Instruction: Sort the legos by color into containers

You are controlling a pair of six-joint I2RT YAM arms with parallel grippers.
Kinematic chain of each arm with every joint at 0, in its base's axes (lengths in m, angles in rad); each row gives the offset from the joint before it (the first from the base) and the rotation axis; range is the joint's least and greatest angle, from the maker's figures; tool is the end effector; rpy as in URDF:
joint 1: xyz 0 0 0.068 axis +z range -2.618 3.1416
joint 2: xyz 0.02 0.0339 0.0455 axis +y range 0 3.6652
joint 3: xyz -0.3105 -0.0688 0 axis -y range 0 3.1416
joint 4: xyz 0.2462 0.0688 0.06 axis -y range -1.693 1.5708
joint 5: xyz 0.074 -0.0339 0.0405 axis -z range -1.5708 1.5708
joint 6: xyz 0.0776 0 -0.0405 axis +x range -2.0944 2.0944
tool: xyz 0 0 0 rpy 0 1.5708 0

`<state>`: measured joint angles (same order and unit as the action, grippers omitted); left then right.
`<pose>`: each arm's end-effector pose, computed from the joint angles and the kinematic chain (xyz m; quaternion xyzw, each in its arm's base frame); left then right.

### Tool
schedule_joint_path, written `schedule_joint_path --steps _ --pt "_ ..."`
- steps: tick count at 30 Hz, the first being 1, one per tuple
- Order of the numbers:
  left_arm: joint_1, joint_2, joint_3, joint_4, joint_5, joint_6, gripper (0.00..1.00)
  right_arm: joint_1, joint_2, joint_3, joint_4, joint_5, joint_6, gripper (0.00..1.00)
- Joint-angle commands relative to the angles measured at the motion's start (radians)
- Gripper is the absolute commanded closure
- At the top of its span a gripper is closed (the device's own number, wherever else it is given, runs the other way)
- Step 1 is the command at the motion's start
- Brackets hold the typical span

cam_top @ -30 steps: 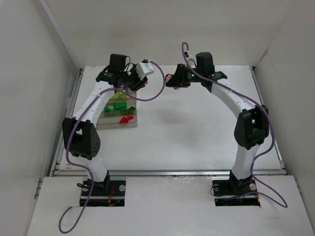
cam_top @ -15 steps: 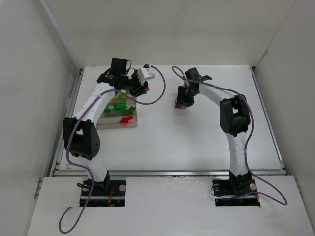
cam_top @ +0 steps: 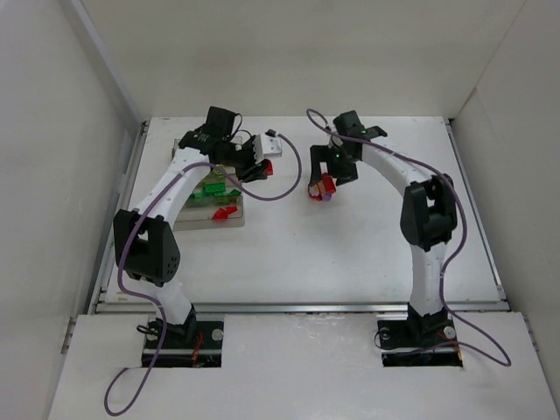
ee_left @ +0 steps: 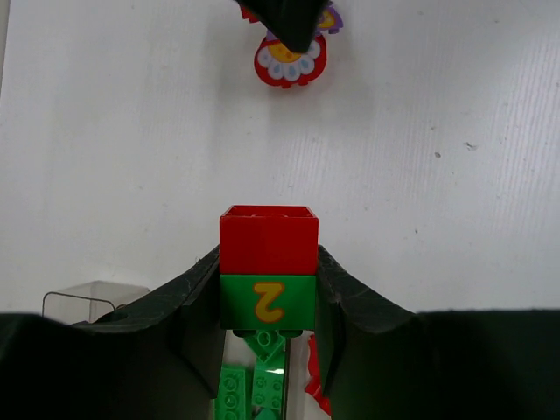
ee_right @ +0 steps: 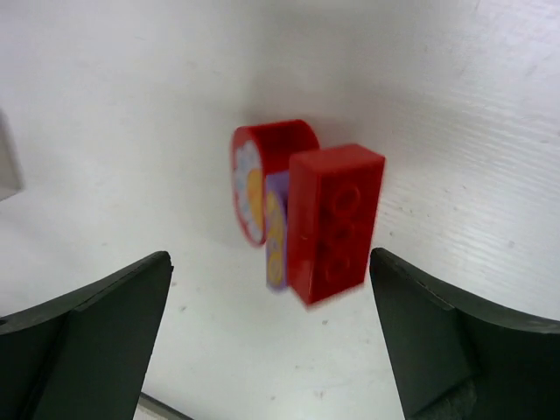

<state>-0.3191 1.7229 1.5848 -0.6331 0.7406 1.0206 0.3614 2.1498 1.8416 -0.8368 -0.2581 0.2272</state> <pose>0.3760 -0.1794 0.3545 0.6436 0.5857 -0.1884 0.4553 0.4647 0.1968 0.2202 -0.0921 0.9653 0.1812 0.1640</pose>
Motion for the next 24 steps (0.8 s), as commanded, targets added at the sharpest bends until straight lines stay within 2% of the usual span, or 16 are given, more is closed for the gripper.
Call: schedule_joint_path --steps 1,3,5,7,8,11,15,17,19,21,24 --pt "0.002 -0.057 0.058 -0.083 0.095 0.119 1.00 0.008 -0.212 0.010 0.037 -0.021 -0.064 0.00" --pt "0.002 -0.057 0.067 -0.096 0.129 0.153 1.00 0.008 -0.298 -0.005 0.109 -0.064 -0.065 0.00" --pt "0.002 -0.057 0.087 -0.096 0.138 0.163 1.00 0.008 -0.347 -0.015 0.195 -0.203 -0.040 0.00" --pt "-0.009 -0.046 0.122 -0.086 0.154 0.164 1.00 0.008 -0.357 -0.015 0.269 -0.362 0.003 0.00" --pt "-0.009 -0.046 0.135 -0.086 0.154 0.164 1.00 0.008 -0.357 -0.015 0.347 -0.410 0.033 0.00" --pt "-0.018 -0.036 0.159 -0.033 0.154 0.130 1.00 0.008 -0.305 -0.005 0.429 -0.553 0.142 0.00" --pt "-0.046 -0.036 0.159 0.064 0.105 0.052 1.00 0.017 -0.213 0.022 0.502 -0.648 0.225 0.01" --pt "-0.058 -0.036 0.159 0.101 0.071 0.038 1.00 0.017 -0.191 0.022 0.612 -0.702 0.303 0.01" --pt "-0.067 -0.036 0.159 0.110 0.060 0.024 1.00 0.039 -0.171 0.060 0.631 -0.702 0.304 0.01" --pt "-0.067 -0.036 0.150 0.137 0.051 0.006 1.00 0.048 -0.162 0.080 0.631 -0.693 0.304 0.05" --pt "-0.077 -0.026 0.150 0.148 0.051 -0.008 1.00 0.048 -0.151 0.091 0.631 -0.714 0.304 0.18"
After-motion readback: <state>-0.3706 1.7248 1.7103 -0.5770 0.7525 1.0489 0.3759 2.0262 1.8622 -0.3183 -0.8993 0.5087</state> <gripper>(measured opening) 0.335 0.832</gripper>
